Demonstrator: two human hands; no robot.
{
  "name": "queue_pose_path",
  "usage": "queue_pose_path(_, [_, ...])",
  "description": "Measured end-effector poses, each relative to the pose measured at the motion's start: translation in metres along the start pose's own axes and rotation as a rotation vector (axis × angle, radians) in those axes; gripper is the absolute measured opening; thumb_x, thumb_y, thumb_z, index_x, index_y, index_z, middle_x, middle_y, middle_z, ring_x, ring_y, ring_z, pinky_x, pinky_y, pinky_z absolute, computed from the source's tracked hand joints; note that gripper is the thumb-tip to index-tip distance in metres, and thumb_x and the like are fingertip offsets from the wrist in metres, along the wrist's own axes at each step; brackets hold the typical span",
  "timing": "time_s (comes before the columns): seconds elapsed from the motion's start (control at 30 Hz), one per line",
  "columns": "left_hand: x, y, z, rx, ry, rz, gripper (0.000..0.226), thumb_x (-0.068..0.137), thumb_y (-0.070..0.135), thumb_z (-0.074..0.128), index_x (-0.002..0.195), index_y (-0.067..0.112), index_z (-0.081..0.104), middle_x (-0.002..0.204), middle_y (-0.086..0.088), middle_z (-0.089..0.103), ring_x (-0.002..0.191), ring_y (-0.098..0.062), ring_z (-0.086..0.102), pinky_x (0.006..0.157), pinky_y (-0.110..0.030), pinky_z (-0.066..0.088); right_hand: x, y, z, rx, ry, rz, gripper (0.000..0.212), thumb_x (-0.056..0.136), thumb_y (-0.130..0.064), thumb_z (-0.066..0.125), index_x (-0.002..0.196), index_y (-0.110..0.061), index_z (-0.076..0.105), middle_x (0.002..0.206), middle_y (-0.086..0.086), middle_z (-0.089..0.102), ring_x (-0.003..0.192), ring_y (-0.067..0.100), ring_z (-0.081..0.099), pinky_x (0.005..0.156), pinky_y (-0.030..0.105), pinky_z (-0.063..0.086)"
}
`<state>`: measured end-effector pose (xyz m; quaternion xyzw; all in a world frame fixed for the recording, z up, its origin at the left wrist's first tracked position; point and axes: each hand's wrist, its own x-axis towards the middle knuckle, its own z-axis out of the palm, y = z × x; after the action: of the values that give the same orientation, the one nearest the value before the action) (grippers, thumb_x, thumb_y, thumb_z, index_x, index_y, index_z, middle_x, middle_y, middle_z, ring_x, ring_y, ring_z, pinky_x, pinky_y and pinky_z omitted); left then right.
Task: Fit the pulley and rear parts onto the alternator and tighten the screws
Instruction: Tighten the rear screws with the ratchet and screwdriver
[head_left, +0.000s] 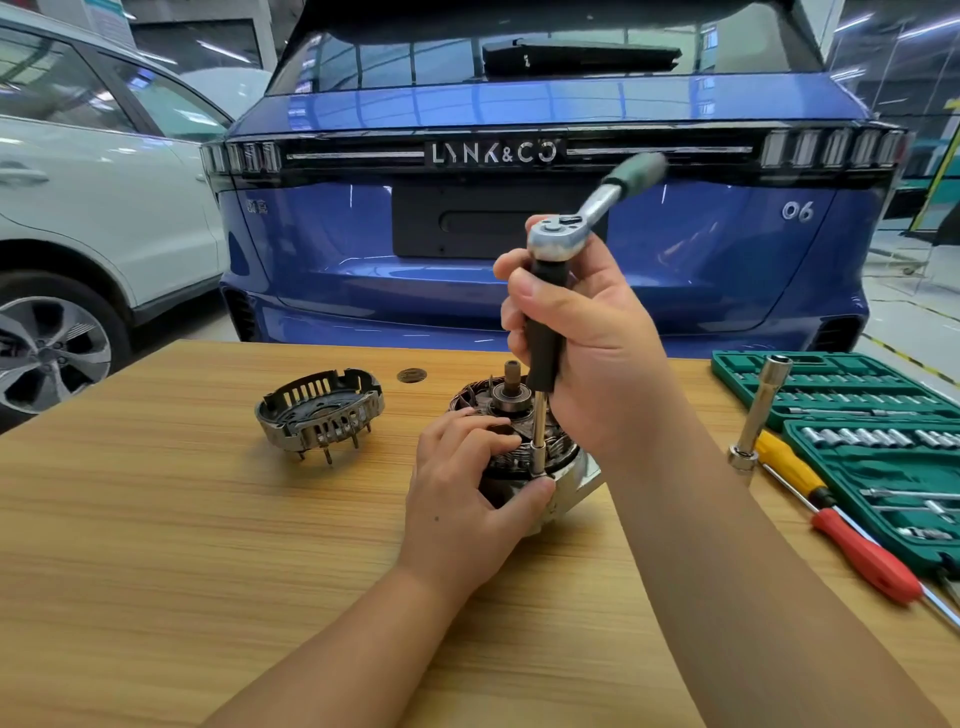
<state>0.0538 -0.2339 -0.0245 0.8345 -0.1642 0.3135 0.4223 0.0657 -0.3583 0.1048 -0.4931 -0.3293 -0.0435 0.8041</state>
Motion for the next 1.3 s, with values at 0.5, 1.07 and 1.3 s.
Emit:
queue_pose_path(0.5, [0.0, 0.002, 0.002, 0.006, 0.033, 0.002, 0.044, 0.074, 0.055, 0.066, 0.103, 0.022, 0.07, 0.118, 0.018, 0.058, 0.13, -0.013, 0.041, 0.109, -0.038, 0.036, 0.002, -0.019, 0.008, 0.015, 0.028, -0.022, 0.048, 0.065, -0.037, 0.065, 0.107, -0.014, 0.058, 0.08, 0.012, 0.058, 0.061, 0.025, 0.048, 0.059, 0.034, 0.036])
queue_pose_path(1.07, [-0.001, 0.003, 0.001, 0.018, 0.008, -0.02, 0.048, 0.075, 0.058, 0.063, 0.106, 0.023, 0.069, 0.12, 0.018, 0.056, 0.132, -0.012, 0.038, 0.108, -0.034, 0.033, -0.001, -0.028, -0.007, -0.02, 0.099, 0.133, 0.02, 0.087, -0.017, 0.067, 0.107, -0.012, 0.067, 0.069, -0.002, 0.055, 0.057, 0.01, 0.049, 0.06, 0.024, 0.044])
queue_pose_path(1.3, [-0.001, 0.004, 0.001, 0.009, 0.019, -0.013, 0.047, 0.074, 0.056, 0.064, 0.105, 0.021, 0.07, 0.118, 0.019, 0.056, 0.129, -0.012, 0.04, 0.108, -0.031, 0.032, -0.004, -0.01, 0.003, -0.128, -0.06, -0.11, 0.043, 0.09, -0.003, 0.063, 0.126, -0.025, 0.055, 0.092, 0.004, 0.067, 0.069, 0.016, 0.065, 0.064, 0.027, 0.053])
